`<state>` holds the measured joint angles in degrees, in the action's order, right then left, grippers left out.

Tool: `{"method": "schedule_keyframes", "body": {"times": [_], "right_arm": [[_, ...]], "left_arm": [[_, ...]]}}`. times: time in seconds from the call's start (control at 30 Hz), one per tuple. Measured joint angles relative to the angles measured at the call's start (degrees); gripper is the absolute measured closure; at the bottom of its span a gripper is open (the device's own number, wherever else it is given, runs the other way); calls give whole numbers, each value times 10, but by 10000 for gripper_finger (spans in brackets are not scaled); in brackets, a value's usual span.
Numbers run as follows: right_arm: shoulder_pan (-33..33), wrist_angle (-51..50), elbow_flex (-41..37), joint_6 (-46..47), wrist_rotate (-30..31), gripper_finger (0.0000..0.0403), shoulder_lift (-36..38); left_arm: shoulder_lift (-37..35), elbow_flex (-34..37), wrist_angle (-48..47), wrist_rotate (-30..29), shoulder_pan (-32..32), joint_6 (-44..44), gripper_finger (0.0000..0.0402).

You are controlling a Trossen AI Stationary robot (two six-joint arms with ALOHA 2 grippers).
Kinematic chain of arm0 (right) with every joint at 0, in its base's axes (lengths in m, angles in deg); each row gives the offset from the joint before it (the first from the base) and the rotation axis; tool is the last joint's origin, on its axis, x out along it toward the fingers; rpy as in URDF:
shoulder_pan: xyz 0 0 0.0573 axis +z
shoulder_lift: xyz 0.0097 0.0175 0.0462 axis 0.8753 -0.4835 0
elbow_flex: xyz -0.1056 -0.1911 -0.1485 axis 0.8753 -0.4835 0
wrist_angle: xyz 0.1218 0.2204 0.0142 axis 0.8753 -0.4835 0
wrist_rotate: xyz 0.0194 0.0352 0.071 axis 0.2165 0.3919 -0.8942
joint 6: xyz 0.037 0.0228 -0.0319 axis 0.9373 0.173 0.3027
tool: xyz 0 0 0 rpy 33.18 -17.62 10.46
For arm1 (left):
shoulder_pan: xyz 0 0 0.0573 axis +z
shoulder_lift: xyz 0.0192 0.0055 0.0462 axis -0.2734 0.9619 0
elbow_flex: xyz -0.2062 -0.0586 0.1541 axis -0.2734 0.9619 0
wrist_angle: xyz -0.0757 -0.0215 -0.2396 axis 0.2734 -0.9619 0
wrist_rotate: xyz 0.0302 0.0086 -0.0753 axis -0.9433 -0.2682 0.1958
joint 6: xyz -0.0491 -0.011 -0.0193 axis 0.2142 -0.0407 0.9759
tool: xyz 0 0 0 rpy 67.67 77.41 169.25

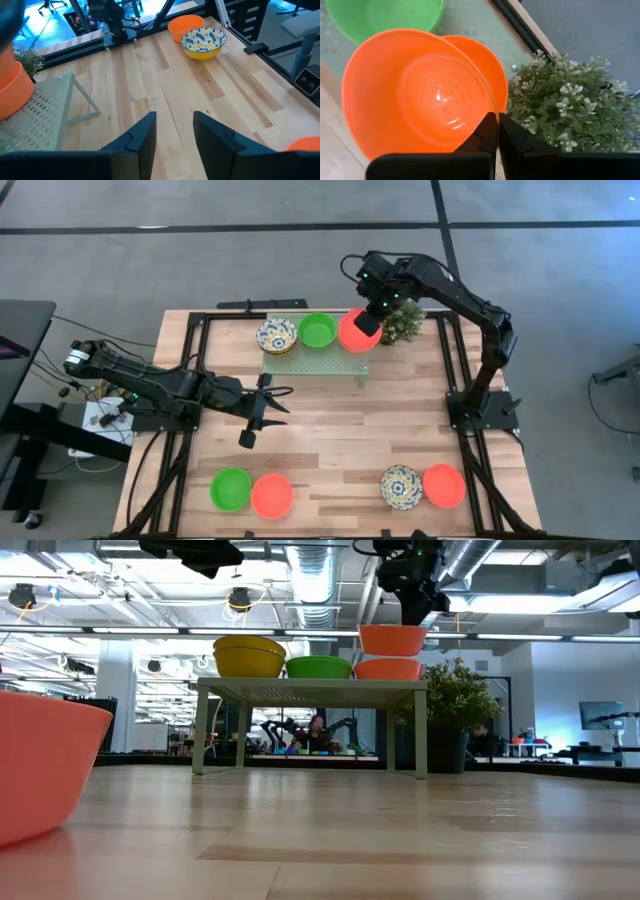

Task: Pick & Place Mini bowls
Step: Stack the orange bowl on the orange bowl on the shelf

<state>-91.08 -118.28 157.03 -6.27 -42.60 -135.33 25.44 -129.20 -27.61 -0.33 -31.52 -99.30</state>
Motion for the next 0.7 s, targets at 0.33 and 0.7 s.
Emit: {"method": "schedule_keyframes", "body": {"times": [0.33,0.7], "right_arm": [[-6,-2,-1,-12,1,403,-47],[-8,-10,0,-12,-5,358,-51]], "left_arm": [[0,0,3,0,0,-2,271],[0,0,7,0,0,-2,271]]}}
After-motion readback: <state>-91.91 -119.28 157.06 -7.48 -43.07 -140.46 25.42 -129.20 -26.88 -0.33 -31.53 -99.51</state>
